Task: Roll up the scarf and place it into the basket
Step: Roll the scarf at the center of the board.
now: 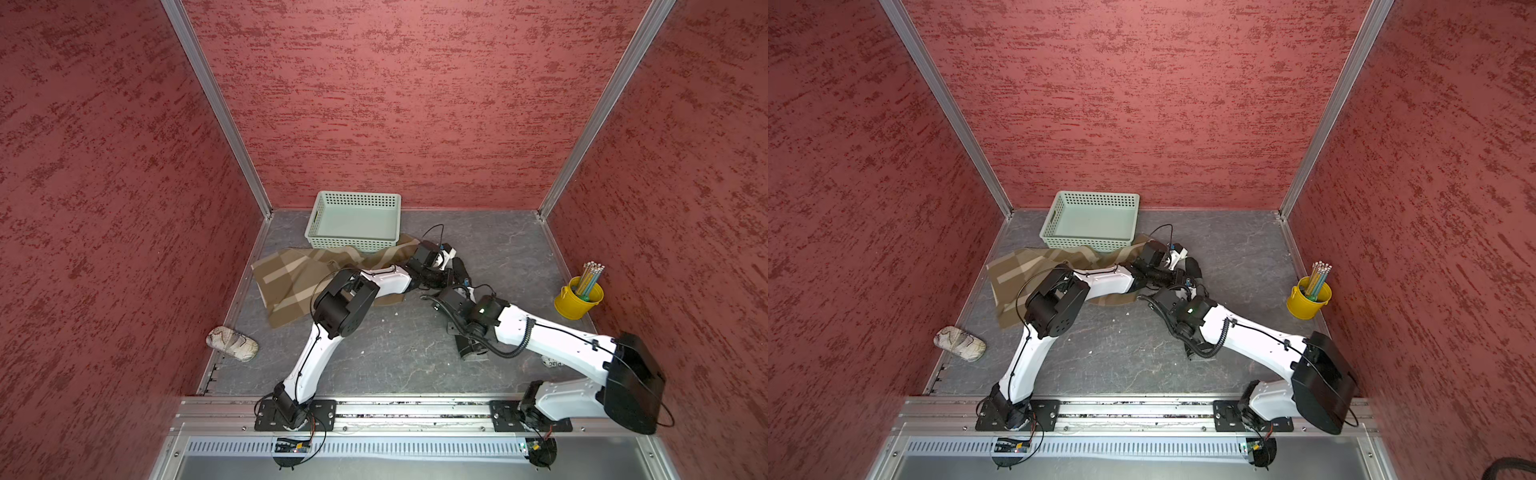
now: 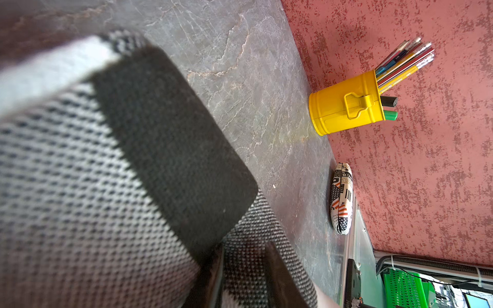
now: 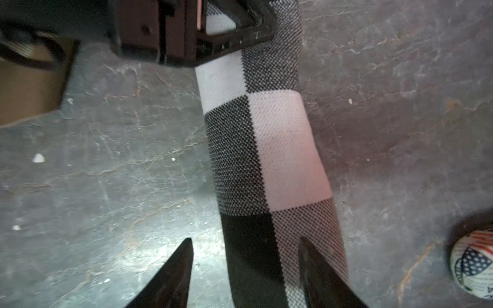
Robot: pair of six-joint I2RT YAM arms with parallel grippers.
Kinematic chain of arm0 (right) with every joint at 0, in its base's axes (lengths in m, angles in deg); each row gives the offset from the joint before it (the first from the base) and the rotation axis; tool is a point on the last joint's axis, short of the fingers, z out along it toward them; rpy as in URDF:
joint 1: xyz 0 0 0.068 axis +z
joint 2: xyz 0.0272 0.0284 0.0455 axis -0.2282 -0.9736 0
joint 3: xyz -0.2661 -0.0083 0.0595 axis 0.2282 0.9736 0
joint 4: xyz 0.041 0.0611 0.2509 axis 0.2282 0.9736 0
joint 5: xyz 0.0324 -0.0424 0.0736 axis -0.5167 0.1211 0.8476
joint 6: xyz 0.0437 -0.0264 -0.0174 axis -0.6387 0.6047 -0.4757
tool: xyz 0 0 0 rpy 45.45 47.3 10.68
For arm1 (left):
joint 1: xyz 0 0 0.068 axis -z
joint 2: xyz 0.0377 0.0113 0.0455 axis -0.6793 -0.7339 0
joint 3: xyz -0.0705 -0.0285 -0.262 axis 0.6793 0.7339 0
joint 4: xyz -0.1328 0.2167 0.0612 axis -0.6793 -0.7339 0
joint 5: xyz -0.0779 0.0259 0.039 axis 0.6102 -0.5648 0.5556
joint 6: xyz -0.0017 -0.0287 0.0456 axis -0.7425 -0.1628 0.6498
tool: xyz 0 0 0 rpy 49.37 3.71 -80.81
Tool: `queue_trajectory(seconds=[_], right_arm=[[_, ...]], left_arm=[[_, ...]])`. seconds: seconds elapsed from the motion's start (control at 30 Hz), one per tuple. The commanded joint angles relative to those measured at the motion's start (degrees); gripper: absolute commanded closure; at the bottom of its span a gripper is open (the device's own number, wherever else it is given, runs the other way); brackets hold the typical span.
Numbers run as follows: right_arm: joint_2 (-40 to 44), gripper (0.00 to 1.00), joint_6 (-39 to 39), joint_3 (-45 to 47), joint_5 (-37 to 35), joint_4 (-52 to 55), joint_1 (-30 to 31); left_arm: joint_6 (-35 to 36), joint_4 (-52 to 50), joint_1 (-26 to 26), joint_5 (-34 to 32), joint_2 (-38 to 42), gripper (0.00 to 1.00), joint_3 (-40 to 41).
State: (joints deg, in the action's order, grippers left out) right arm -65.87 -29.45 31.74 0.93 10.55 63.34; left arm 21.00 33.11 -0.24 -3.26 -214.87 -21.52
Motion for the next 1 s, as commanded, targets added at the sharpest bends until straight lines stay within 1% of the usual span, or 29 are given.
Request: queue_trajectory(seconds=[0.0, 0.13, 0.2, 0.27, 0.3, 0.33, 0.37, 0.43, 0.5, 0.57, 0.6, 0.63, 0.8, 0.87, 0.97], right_arm=[[-1.88, 0.31, 2.53, 3.14, -3.30, -4.54, -0.01], [-6.37, 0.28, 3.38, 7.69, -1.72, -8.53, -0.87], [-7.53, 0.28, 4.06, 10.15, 0.45, -11.36, -2.03], [-8.31, 0.30, 4.48, 12.68, 3.64, -14.67, -3.13], [-8.42, 0.31, 4.53, 13.58, 5.09, -15.88, -3.55], [-8.47, 0.33, 4.47, 14.48, 6.47, -16.96, -3.81], [-8.43, 0.36, 4.17, 15.06, 7.40, -17.51, -3.92], [-7.85, 0.44, 3.53, 15.84, 9.09, -17.76, -4.17], [-6.49, 0.56, 2.98, 16.05, 10.71, -17.53, -4.44], [-4.65, 0.68, 2.67, 16.47, 13.08, -18.45, -4.54], [-2.39, 0.74, 2.23, 16.88, 14.59, -19.15, -4.75], [-1.45, 0.77, 1.73, 17.28, 16.00, -19.77, -5.09], [-1.53, 0.79, -0.11, 17.54, 20.25, -21.92, -5.77], [-2.67, 0.79, -0.29, 17.43, 21.62, -23.39, -5.77], [-4.08, 0.79, -0.33, 17.08, 23.03, -24.89, -5.77]], left_arm=[[-0.50, -4.15, 0.30, 0.56, -3.04, 0.71, -0.43], [-1.83, -3.79, -0.13, 1.42, -3.06, 0.70, -0.86], [-2.24, -3.62, -0.33, 1.89, -3.03, 0.70, -1.16], [-2.88, -3.36, -0.57, 2.06, -2.90, 0.67, -1.67], [-3.27, -3.19, -0.70, 2.21, -2.83, 0.64, -2.02], [-3.72, -3.11, -1.00, 2.20, -2.66, 0.61, -2.34], [-4.13, -2.81, -1.25, 2.22, -2.33, 0.60, -2.55], [-5.36, -1.90, -2.20, 1.82, -0.62, 0.55, -2.37], [-5.99, -1.26, -3.26, 0.36, 2.15, 0.54, -1.07], [-6.13, -1.27, -4.40, -2.50, 6.24, 0.51, 1.35], [-6.14, -1.48, -5.10, -4.27, 8.69, 0.48, 2.95], [-6.02, -1.87, -5.77, -5.99, 11.24, 0.44, 4.66], [-6.45, -5.39, -8.06, -13.55, 21.85, 0.40, 13.79], [-6.76, -7.33, -8.27, -14.80, 24.17, 0.40, 16.48], [-6.60, -8.51, -8.18, -14.69, 25.76, 0.40, 19.83]])
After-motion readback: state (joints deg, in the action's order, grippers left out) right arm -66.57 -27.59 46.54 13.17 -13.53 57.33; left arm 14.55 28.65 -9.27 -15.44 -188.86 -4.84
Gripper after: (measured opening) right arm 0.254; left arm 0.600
